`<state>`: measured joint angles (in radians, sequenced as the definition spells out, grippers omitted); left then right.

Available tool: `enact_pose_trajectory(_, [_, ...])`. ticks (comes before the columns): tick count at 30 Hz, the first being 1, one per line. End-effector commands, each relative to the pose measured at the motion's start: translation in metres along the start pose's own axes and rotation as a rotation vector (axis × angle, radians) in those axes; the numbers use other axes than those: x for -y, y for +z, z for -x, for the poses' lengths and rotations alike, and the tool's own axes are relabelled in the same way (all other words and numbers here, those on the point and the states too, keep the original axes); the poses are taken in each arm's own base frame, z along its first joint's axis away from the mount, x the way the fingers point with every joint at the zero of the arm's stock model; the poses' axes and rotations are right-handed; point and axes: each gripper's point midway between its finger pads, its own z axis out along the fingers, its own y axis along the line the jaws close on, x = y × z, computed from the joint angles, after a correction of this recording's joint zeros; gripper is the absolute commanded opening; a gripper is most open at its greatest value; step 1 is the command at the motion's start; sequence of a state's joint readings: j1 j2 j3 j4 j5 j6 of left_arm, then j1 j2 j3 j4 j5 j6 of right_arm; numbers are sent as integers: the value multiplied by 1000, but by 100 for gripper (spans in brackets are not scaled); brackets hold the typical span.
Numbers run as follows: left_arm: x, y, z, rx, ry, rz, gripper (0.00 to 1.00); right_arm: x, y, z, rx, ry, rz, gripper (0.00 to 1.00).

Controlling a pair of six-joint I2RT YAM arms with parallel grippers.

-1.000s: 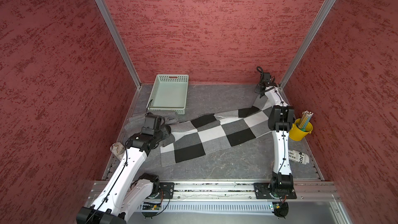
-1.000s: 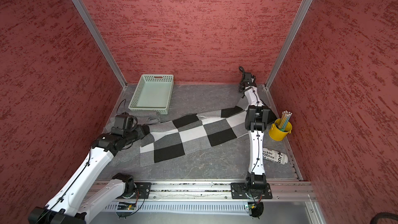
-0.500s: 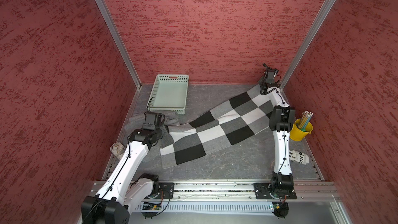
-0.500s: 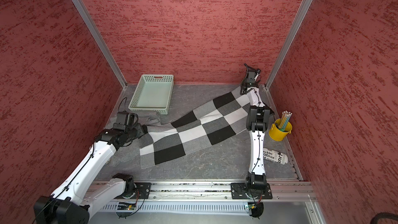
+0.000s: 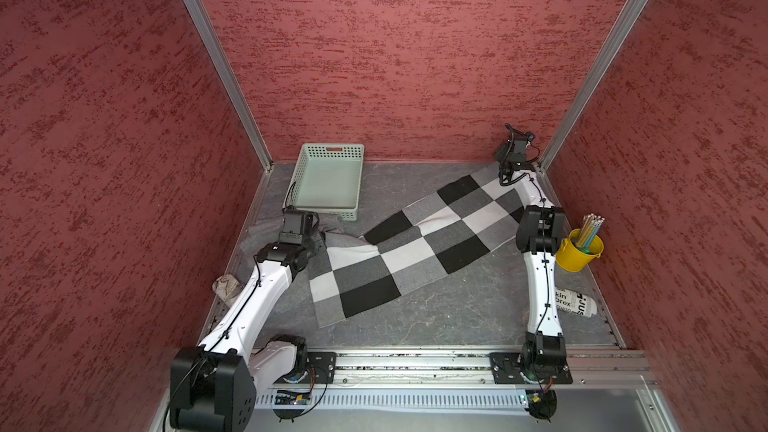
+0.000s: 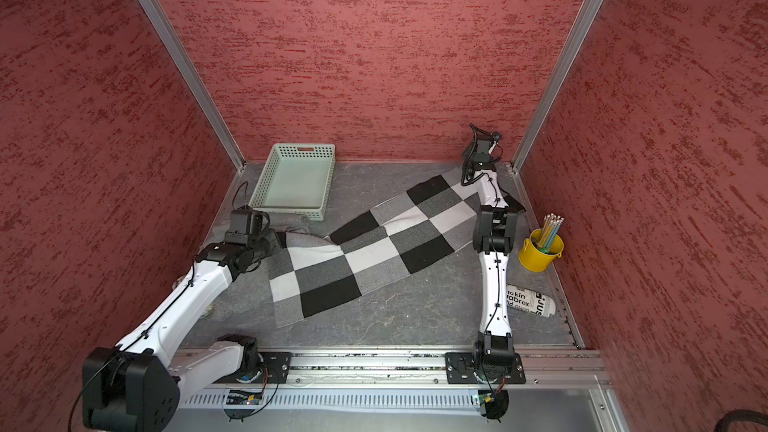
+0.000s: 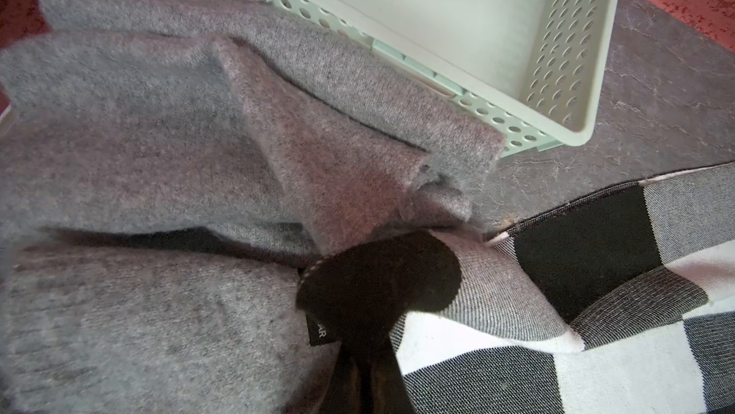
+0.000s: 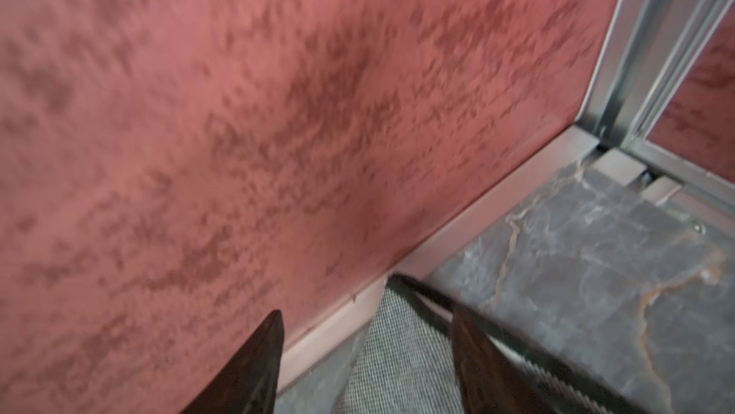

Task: Roll up the scarf and place it into the basket
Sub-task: Flatten out the scarf at the center of the board, then fold the scarf at the center of the board.

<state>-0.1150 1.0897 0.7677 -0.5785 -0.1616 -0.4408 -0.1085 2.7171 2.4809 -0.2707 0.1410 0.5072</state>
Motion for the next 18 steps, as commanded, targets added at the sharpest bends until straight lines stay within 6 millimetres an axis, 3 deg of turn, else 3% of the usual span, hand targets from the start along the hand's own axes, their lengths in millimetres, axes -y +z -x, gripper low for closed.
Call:
enact_pose_trajectory(1, [4, -4, 9, 52, -23, -36, 0, -30, -52, 8, -58, -85, 20, 69])
enact_pose_trajectory(3, [4, -6, 8, 60, -23, -48, 0, -36, -78, -14, -92, -141, -4, 70])
enact_pose_trajectory(6, [5, -9, 9, 78, -30, -72, 1, -52, -137, -39, -89, -195, 10, 69])
enact_pose_trajectory(10, [9, -12, 12, 93, -33, -112, 1, -76, -230, -108, -148, -258, 72, 65])
enact_pose_trajectory(14, [8, -13, 15, 96, -29, -112, 1, -111, -337, -191, -198, -363, 187, 64])
enact_pose_trajectory(18, [7, -9, 21, 99, -12, -102, 1, -142, -434, -275, -278, -410, 394, 56])
